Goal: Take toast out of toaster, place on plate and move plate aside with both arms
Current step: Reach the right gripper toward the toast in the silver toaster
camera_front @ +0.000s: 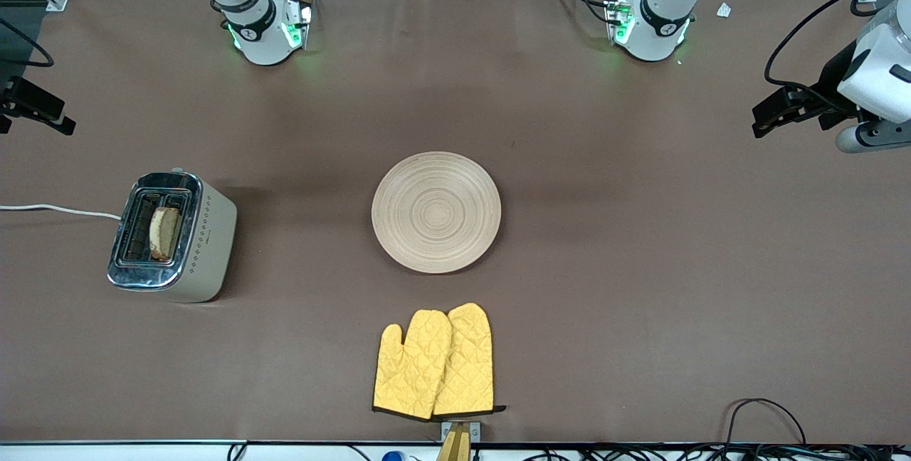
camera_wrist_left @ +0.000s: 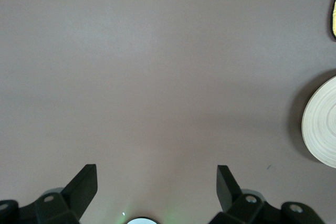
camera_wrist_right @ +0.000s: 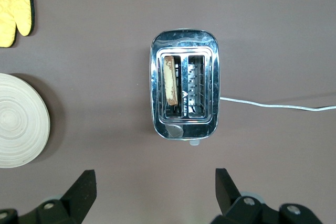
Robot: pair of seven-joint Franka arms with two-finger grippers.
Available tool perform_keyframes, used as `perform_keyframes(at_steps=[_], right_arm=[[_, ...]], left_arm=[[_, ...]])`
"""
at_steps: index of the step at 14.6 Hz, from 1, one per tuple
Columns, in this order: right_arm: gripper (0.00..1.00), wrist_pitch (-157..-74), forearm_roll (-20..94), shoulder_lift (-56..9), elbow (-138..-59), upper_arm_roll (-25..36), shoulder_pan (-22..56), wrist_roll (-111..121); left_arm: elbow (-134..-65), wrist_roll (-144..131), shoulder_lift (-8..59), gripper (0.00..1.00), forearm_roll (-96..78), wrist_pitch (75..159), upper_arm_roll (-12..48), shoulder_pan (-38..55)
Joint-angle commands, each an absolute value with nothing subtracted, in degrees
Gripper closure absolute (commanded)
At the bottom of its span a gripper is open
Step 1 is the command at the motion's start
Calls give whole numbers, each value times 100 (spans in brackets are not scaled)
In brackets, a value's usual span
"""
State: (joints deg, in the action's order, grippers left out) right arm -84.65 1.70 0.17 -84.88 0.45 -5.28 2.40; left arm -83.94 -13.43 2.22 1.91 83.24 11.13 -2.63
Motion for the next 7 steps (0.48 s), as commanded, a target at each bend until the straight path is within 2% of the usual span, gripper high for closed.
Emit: perform_keyframes(at_steps=[1,7], right_arm=[[0,-8464,123,70,-8552,-62,-650,220],[0,-8464,123,-157,-8569,-53,-694,229]], left_arm=[[-8341,-1301,193,0,167,8227,1125,-255],[-8341,-1292,202,0,158,8227,1116,-290]])
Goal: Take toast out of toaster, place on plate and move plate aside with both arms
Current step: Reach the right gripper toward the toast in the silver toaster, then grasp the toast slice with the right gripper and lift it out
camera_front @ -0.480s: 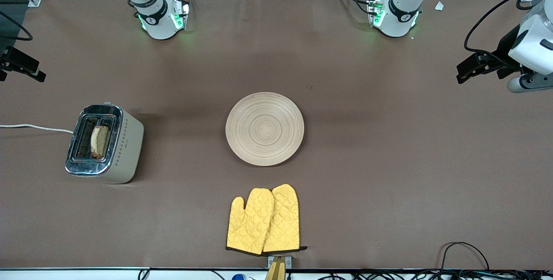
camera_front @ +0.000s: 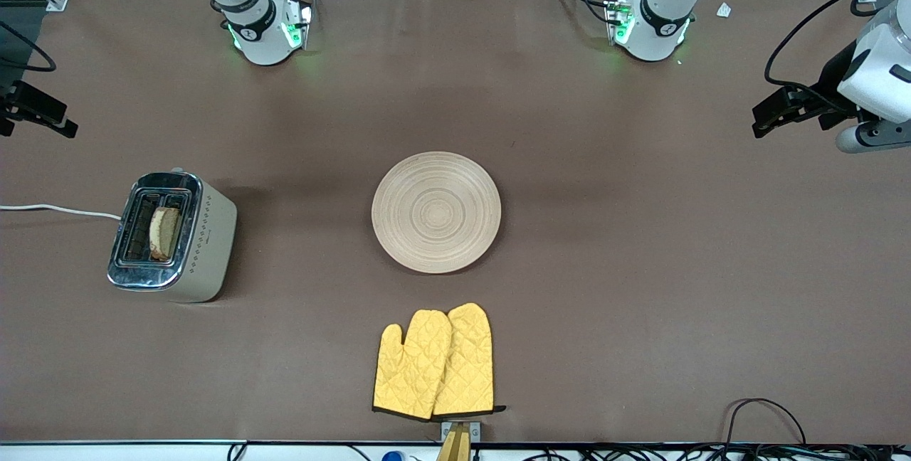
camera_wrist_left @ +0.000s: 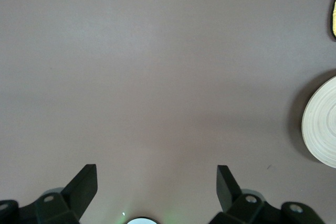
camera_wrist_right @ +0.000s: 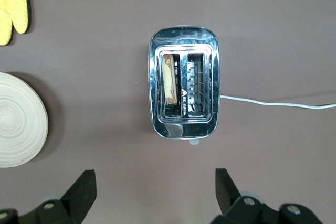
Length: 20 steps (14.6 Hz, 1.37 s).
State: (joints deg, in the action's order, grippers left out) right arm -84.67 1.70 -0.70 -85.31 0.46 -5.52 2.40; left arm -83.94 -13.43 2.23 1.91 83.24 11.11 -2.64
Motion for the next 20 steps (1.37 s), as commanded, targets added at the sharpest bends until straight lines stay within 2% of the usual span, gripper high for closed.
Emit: perform_keyframes(at_steps=[1,11,12,15,17,18,20], right_arm=[[0,-8490,106,-237,-8569,-53,-703,229],[0,-9385,211,-2441,-8587,-62,-659,228],[4,-9474,211,-2591,-8587,-62,-703,229],[47,-9457,211,-2654,-8604,-62,-677,229],[69,-9457,202,-2654,-8605,-62,-650,229],[77,-9457,193,-2654,-8604,-62,-650,237],[85,-9483,167,-2646,-8587,-62,-642,246]], left_arm=[[-8341,-1292,202,0,150,8227,1125,-290],[-8332,-1310,255,0,149,8227,1116,-255],[-8341,-1292,255,0,149,8227,1116,-298],[-8341,-1292,246,0,149,8227,1116,-299],[-8332,-1292,246,0,141,8227,1116,-308],[-8341,-1292,246,0,141,8227,1116,-308],[-8341,-1301,255,0,141,8227,1116,-299]])
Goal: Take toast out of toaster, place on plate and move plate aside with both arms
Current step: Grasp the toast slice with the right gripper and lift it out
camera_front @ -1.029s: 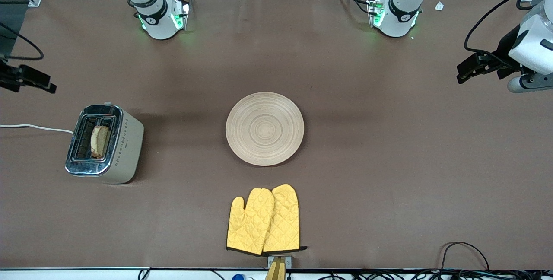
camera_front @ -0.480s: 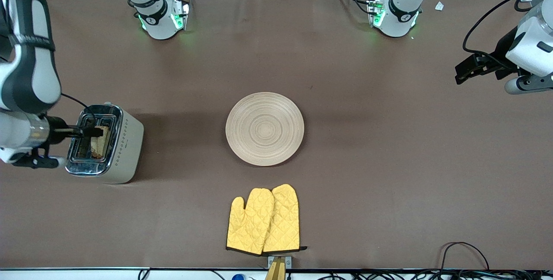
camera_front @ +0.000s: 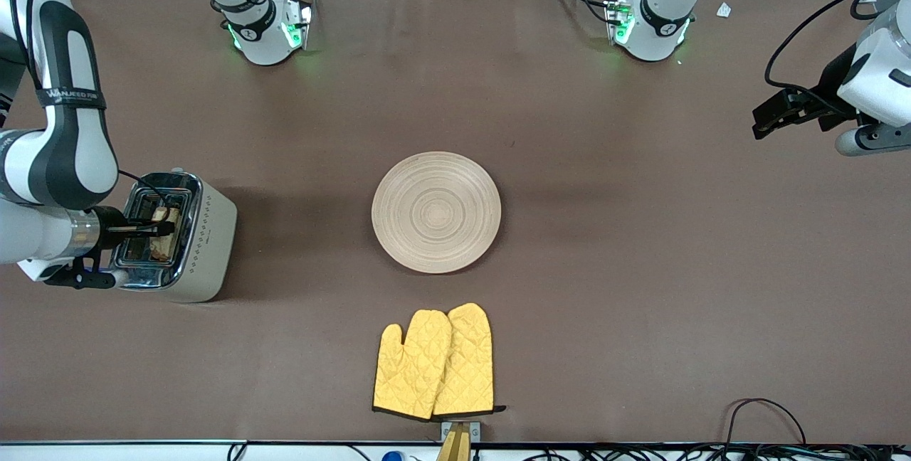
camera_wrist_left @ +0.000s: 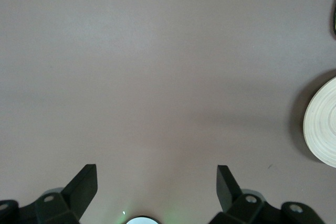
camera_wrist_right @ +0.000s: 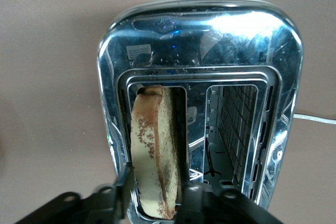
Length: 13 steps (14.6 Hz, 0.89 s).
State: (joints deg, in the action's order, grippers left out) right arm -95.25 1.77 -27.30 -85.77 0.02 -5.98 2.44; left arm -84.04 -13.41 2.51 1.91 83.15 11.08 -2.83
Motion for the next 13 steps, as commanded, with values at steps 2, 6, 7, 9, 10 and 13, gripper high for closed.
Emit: perform_keyframes(at_steps=[2,6,7,9,10,13], right_arm=[[95,-9510,141,-2619,-8552,-62,-633,281],[96,-9431,114,-1971,-8438,-97,-388,316],[96,-9422,114,-1760,-8438,-97,-248,290],[96,-9370,175,-1539,-8429,-105,130,211],[96,-9256,193,-1512,-8411,-105,349,-15],[96,-9290,551,-1564,-8411,-141,1139,-1069]], left_arm=[[-8341,-1301,255,0,149,8227,1116,-299],[-8341,-1292,255,0,141,8227,1116,-308],[-8341,-1301,255,0,141,8227,1116,-299],[-8341,-1301,255,0,132,8227,1116,-299],[-8341,-1301,255,0,123,8227,1116,-299],[-8332,-1292,290,0,123,8227,1116,-281]])
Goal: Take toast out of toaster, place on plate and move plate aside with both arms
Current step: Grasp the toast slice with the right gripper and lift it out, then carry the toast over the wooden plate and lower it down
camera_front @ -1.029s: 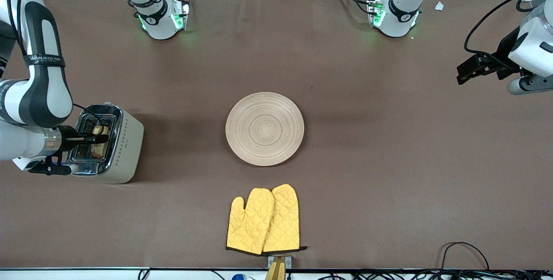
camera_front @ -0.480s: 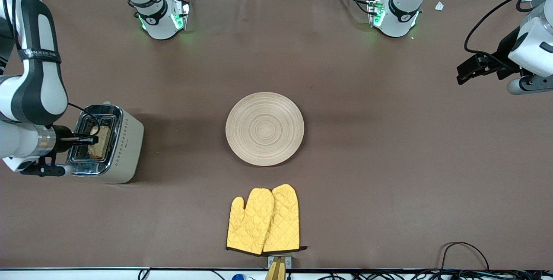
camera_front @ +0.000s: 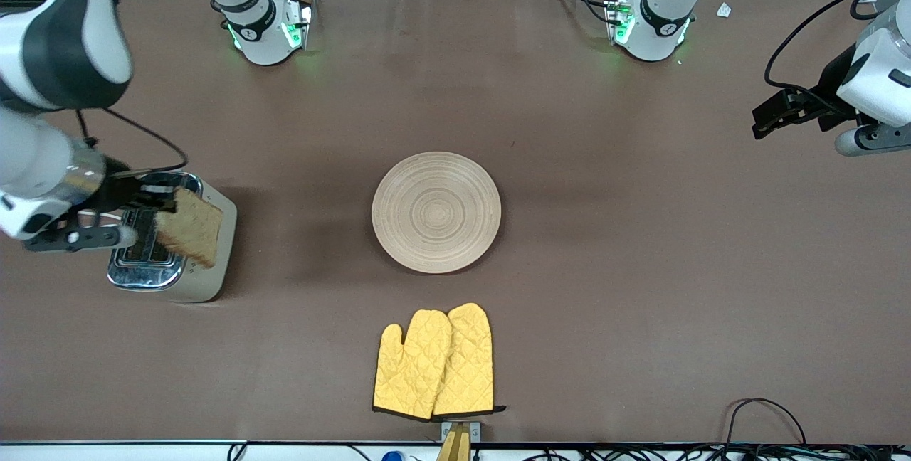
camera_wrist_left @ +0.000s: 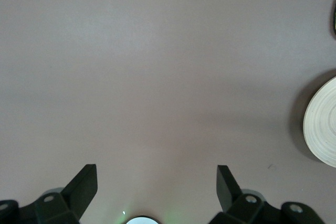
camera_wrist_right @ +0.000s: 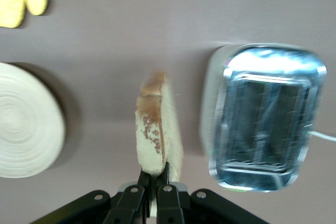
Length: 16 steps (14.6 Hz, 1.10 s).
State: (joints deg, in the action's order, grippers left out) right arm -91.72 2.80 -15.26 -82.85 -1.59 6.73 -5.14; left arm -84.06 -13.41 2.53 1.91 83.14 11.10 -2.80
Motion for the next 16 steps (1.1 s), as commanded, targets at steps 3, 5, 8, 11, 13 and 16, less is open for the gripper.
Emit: perform_keyframes(at_steps=[3,5,8,11,13,16], right_arm=[[96,-10034,1701,-1958,-8516,-141,1608,-1800],[96,-10483,2737,-2345,-8596,-132,1879,-1872],[95,-10932,4030,-2890,-8692,-132,2143,-1846],[91,-11565,4868,-3190,-9200,-141,2319,-1348],[90,-12205,5158,-3278,-9666,-141,2460,-723],[60,-12410,5081,-3418,-9861,-106,2523,-80]], left_arm=[[-8332,-1283,343,0,123,8227,1116,-290],[-8332,-1274,378,0,114,8227,1116,-290],[-8332,-1274,404,0,114,8227,1116,-281],[-8323,-1274,413,0,114,8227,1116,-264],[-8332,-1274,439,0,114,8227,1116,-255],[-8306,-1283,492,0,114,8227,1116,-246]])
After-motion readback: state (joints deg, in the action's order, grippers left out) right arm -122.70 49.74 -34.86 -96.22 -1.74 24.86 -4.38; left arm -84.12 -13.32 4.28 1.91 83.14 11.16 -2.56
